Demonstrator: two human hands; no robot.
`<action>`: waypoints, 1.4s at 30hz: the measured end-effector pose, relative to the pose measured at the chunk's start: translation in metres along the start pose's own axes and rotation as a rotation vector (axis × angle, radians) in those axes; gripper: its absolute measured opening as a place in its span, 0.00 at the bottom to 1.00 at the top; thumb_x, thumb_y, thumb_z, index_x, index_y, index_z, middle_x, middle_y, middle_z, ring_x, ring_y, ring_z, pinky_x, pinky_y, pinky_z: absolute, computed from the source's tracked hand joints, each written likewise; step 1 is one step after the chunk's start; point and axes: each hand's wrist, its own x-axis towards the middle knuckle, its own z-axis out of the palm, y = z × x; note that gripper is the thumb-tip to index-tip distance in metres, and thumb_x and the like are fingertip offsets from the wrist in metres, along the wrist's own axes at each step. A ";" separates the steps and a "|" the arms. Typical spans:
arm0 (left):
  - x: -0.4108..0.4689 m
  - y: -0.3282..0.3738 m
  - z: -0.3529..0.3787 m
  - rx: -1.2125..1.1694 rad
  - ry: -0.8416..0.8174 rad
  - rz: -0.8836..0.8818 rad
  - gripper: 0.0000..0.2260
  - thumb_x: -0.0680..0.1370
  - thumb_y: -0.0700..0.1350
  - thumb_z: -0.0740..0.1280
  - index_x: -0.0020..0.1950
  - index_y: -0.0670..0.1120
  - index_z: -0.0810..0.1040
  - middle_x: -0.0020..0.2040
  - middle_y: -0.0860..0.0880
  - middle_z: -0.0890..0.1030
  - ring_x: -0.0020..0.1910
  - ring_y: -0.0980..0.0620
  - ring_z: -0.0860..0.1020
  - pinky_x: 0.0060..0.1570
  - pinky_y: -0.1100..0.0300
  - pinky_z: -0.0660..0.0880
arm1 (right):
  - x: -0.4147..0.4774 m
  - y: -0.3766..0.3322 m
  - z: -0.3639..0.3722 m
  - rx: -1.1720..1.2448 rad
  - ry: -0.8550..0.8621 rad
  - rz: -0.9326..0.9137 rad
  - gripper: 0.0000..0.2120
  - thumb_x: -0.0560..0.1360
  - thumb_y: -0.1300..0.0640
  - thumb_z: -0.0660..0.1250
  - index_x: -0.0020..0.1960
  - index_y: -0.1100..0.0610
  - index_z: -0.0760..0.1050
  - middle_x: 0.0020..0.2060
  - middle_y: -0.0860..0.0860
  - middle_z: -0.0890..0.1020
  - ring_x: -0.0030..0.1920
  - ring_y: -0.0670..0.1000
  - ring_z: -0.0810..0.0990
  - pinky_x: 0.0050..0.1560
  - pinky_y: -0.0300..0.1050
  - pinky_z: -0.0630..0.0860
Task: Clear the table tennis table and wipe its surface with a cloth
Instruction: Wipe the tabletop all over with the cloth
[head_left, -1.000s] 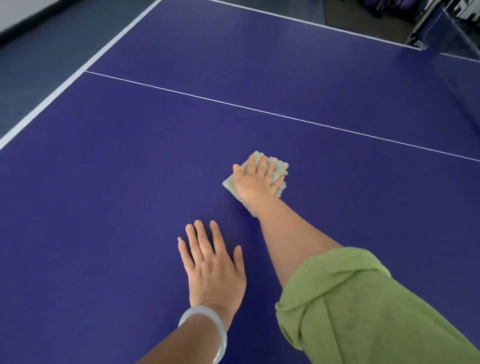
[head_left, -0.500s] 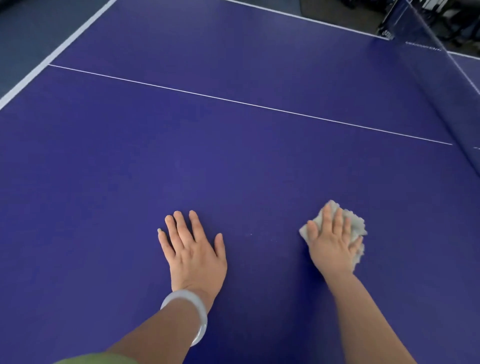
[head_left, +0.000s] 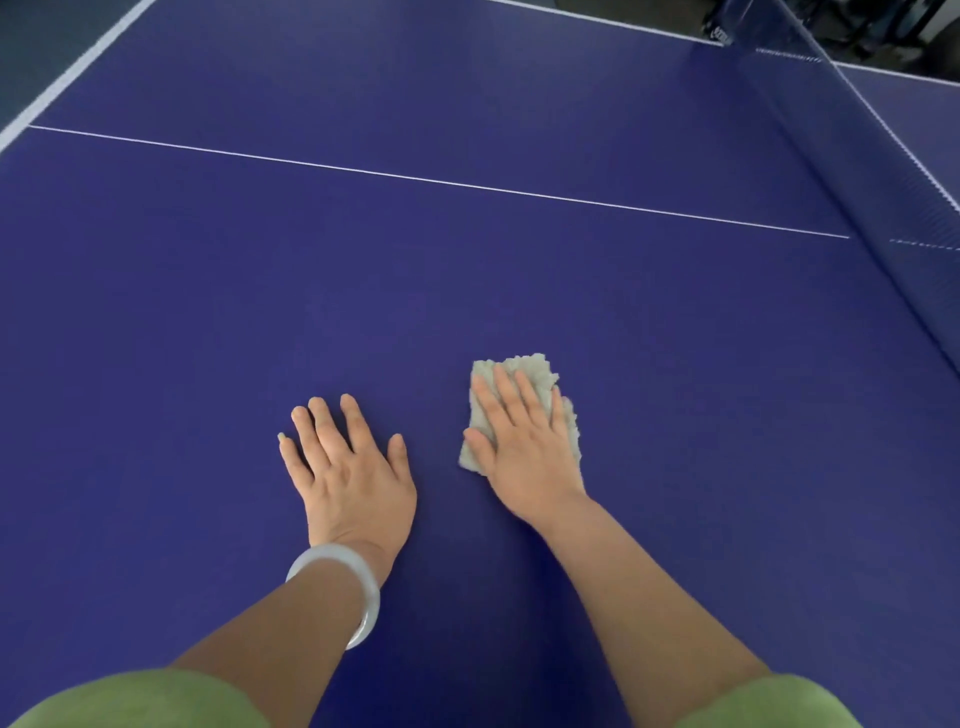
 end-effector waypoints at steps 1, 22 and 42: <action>0.000 0.000 0.000 0.006 0.001 0.001 0.31 0.82 0.57 0.45 0.80 0.41 0.49 0.79 0.36 0.50 0.79 0.38 0.45 0.76 0.41 0.43 | -0.007 0.027 -0.002 -0.017 0.009 0.091 0.30 0.81 0.39 0.39 0.80 0.44 0.37 0.80 0.45 0.41 0.79 0.48 0.38 0.78 0.60 0.39; 0.006 -0.067 -0.027 -0.310 -0.024 0.226 0.25 0.83 0.51 0.56 0.79 0.45 0.58 0.79 0.44 0.54 0.79 0.46 0.51 0.76 0.52 0.49 | -0.073 -0.073 0.018 0.004 0.060 0.299 0.33 0.79 0.40 0.33 0.80 0.53 0.42 0.80 0.54 0.46 0.80 0.57 0.43 0.77 0.65 0.44; 0.036 -0.178 -0.021 -0.024 0.103 -0.113 0.31 0.81 0.58 0.37 0.80 0.45 0.48 0.80 0.42 0.50 0.80 0.44 0.44 0.78 0.48 0.41 | 0.001 -0.046 0.008 -0.114 0.063 -0.065 0.31 0.81 0.38 0.32 0.80 0.48 0.40 0.80 0.47 0.47 0.80 0.50 0.46 0.77 0.60 0.51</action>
